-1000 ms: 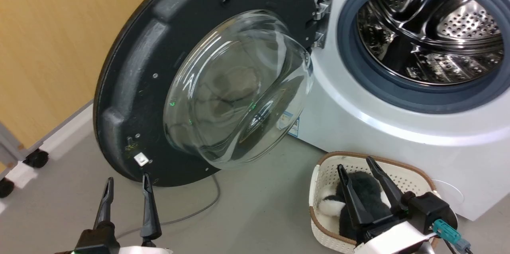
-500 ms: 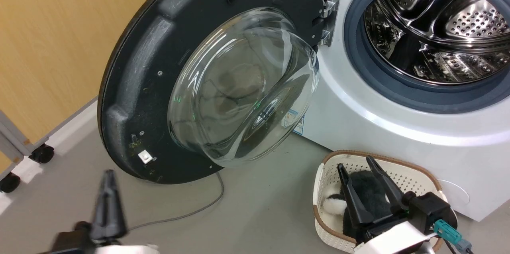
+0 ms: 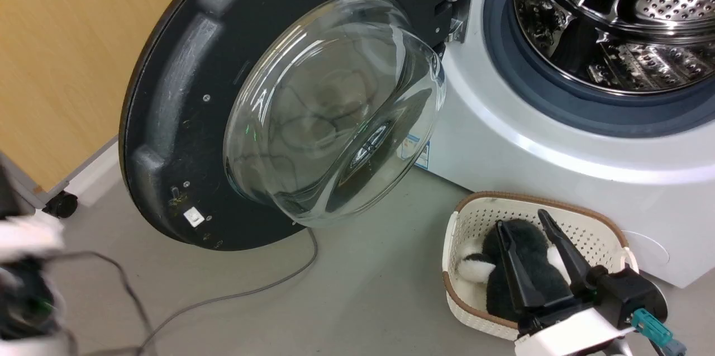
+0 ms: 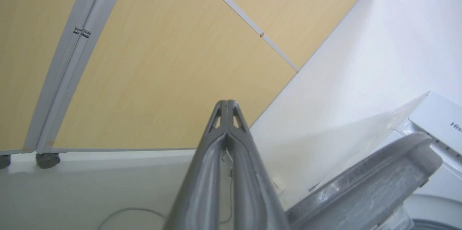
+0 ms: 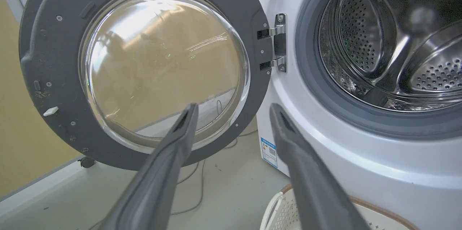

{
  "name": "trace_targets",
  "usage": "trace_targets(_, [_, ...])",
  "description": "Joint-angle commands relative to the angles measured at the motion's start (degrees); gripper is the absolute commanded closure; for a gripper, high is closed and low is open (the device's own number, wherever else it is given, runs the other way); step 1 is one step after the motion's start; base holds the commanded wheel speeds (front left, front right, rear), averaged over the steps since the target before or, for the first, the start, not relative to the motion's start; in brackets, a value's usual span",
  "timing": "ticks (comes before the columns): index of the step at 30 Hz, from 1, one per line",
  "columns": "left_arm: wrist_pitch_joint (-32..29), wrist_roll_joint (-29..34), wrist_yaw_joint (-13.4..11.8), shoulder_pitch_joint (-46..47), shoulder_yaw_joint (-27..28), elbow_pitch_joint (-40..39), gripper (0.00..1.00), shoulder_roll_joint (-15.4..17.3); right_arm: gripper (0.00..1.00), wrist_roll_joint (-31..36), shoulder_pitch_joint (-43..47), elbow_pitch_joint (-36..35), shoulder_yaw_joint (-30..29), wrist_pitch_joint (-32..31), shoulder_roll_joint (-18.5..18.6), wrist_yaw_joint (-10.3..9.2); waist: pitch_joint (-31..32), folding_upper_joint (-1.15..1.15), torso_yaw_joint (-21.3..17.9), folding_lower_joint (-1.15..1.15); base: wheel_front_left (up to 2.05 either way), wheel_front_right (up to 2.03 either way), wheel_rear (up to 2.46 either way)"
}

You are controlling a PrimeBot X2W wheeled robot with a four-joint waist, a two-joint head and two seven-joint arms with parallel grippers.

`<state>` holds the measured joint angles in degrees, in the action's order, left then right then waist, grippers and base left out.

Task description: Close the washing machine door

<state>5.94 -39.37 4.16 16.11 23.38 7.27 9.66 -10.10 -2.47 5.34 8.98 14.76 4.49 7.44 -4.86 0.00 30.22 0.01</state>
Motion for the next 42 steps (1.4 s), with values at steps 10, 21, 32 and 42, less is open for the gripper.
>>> trace_targets(10, [-14.52, -23.76, 2.05, 15.67, 9.96, 18.54, 1.00, 7.53, 0.00, 0.77, 0.23, -1.68, -0.37, 0.24, 0.78, 0.05, -3.21, 0.00, -2.77, -0.01, 0.00, 0.00, 0.00])
trace_targets(21, [-35.76, -33.61, 0.40, 16.58, 7.79, 26.49, 1.00, 8.52, 0.00, 0.48, 0.00, -1.65, -0.81, 0.24, 1.10, 0.05, -2.91, 0.00, -4.62, -0.01, 0.00, 0.00, 0.00])
trace_targets(32, [-49.67, -37.51, 0.91, 9.64, 3.78, 20.65, 1.00, 5.54, 0.00, -0.02, 0.66, -1.26, -0.93, 0.24, 0.09, 0.05, -0.54, 0.00, -5.62, -0.01, 0.00, 0.00, 0.00])
trace_targets(42, [-60.64, -42.40, -1.80, -0.20, 1.42, 8.32, 1.00, 0.90, 0.00, -0.44, 1.39, -1.13, -3.13, 0.24, -1.11, 0.05, 2.32, 0.00, -8.56, -0.01, 0.00, 0.00, 0.00])
